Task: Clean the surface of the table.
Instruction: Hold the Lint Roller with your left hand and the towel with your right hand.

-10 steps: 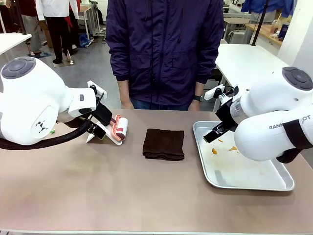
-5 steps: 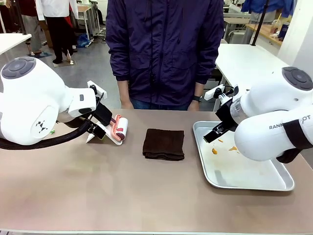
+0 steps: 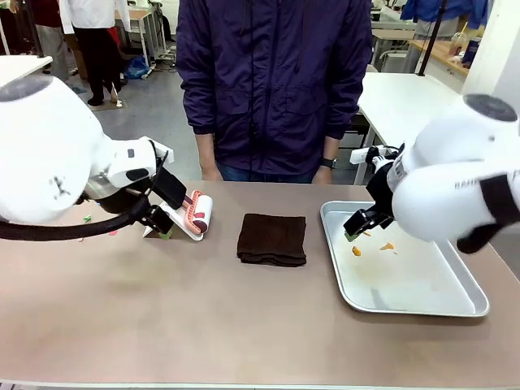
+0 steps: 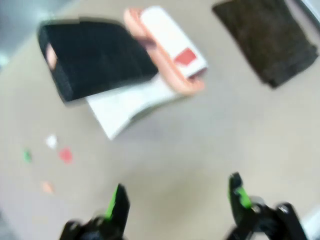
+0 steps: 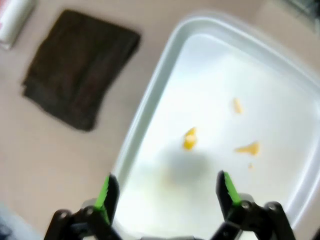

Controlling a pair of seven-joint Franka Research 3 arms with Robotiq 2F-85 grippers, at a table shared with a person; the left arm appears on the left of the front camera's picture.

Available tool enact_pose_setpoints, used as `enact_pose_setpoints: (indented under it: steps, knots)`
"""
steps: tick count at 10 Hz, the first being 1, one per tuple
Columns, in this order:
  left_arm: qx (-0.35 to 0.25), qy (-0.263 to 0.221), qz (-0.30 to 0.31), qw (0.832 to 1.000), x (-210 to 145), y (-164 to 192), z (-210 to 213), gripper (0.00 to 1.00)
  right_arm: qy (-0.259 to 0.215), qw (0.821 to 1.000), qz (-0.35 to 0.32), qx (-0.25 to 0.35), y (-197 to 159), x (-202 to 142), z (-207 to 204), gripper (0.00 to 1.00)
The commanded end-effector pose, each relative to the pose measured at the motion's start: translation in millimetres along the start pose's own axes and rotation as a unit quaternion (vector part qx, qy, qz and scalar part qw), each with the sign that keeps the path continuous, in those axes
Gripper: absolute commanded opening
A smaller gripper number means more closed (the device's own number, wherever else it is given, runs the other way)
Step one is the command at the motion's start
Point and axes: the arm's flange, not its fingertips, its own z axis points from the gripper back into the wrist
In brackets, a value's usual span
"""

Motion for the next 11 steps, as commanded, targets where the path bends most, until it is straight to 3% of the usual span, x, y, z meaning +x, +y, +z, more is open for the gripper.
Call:
enact_pose_setpoints:
  steps: [1, 2, 3, 4, 6, 9, 11]
  knots:
    - [-0.036, 0.035, 0.084, 0.995, -2.8, 7.8, 49.3, 1.0, 0.021, 0.99, -0.051, 0.13, -8.0, 6.9, 41.0, 1.0]
    - [-0.058, 0.027, 0.109, 0.992, -7.8, 13.1, 62.2, 1.0, 0.014, 0.984, -0.077, 0.162, -16.6, 0.8, 57.0, 1.0]
    - [-0.113, 0.015, 0.138, 0.984, -16.7, 27.5, 75.8, 1.0, 0.01, 0.974, -0.108, 0.2, -25.1, -11.2, 73.4, 1.0]
    - [-0.191, 0.008, 0.122, 0.974, -26.1, 41.7, 89.2, 1.0, 0.004, 0.962, -0.147, 0.231, -38.0, -25.3, 88.4, 1.0]
    - [-0.301, -0.039, 0.123, 0.945, -50.5, 84.0, 112.2, 1.0, -0.045, 0.923, -0.22, 0.312, -72.4, -64.1, 114.9, 1.0]
    - [-0.351, -0.123, 0.17, 0.913, -111.3, 156.6, 129.8, 1.0, -0.138, 0.854, -0.333, 0.374, -137.1, -134.3, 135.2, 1.0]
    - [-0.389, -0.173, 0.215, 0.879, -150.7, 207.4, 118.8, 1.0, -0.178, 0.823, -0.376, 0.386, -172.4, -170.4, 136.2, 1.0]
